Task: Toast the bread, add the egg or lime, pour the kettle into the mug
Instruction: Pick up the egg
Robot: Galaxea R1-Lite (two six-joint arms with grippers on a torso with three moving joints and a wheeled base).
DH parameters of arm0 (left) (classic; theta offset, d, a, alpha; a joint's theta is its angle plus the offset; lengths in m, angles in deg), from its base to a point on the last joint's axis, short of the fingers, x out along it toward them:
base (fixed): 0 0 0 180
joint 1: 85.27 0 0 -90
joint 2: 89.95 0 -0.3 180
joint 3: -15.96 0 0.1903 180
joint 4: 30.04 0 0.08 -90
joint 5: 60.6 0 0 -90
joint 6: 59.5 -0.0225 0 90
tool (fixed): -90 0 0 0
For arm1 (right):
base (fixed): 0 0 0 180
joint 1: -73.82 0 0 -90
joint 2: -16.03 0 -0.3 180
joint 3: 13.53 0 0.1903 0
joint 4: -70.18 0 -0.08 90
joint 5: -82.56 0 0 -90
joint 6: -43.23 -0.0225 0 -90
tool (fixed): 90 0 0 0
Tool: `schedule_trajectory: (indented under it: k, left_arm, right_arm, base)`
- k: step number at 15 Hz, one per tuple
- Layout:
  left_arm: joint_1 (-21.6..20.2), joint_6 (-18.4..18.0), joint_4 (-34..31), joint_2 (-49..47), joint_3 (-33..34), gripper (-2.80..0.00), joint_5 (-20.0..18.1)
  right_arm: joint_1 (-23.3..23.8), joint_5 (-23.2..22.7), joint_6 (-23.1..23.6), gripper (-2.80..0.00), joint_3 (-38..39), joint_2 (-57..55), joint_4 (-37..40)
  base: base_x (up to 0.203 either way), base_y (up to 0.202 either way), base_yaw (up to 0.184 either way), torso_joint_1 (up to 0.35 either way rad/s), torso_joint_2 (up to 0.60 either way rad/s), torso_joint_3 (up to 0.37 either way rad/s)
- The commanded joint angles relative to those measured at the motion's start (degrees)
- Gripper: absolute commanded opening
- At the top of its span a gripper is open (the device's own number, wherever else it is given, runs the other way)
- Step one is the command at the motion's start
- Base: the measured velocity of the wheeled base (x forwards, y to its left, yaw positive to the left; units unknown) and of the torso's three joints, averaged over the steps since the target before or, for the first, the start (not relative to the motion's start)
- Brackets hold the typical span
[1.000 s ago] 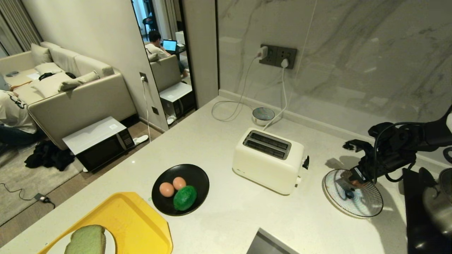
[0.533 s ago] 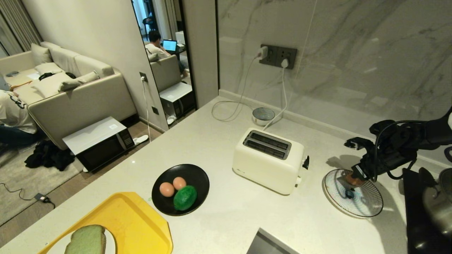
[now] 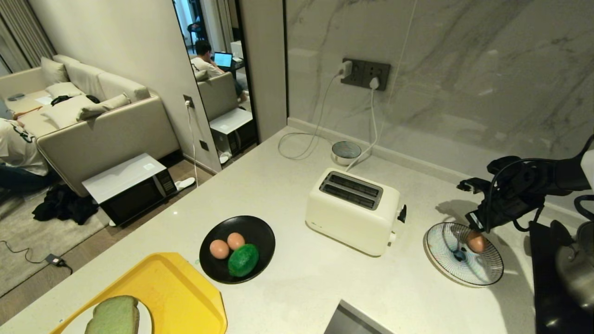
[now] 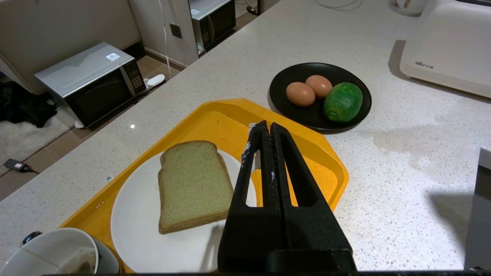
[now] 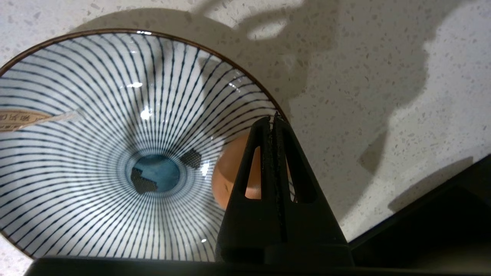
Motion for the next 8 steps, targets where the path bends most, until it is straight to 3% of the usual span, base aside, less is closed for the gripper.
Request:
schedule_trajectory:
  k: [1,8]
  left_arm:
    - [-0.02,0.04,0.01,0.01,0.0,-2.8,0.01]
    - [-0.02,0.0,0.01,0.01,0.0,-2.8,0.01]
  right_arm:
    - [0.36,-0.04,0.16,-2.8,-0.5,-1.19,0.15]
    - [0.27,-0.31,-0.1,-2.8,2.46,1.44,0.4]
  base:
    - [0.0,0.0,0.0,0.0,0.0,0.0]
    - [0.0,0.0,0.0,0.0,0.0,0.0]
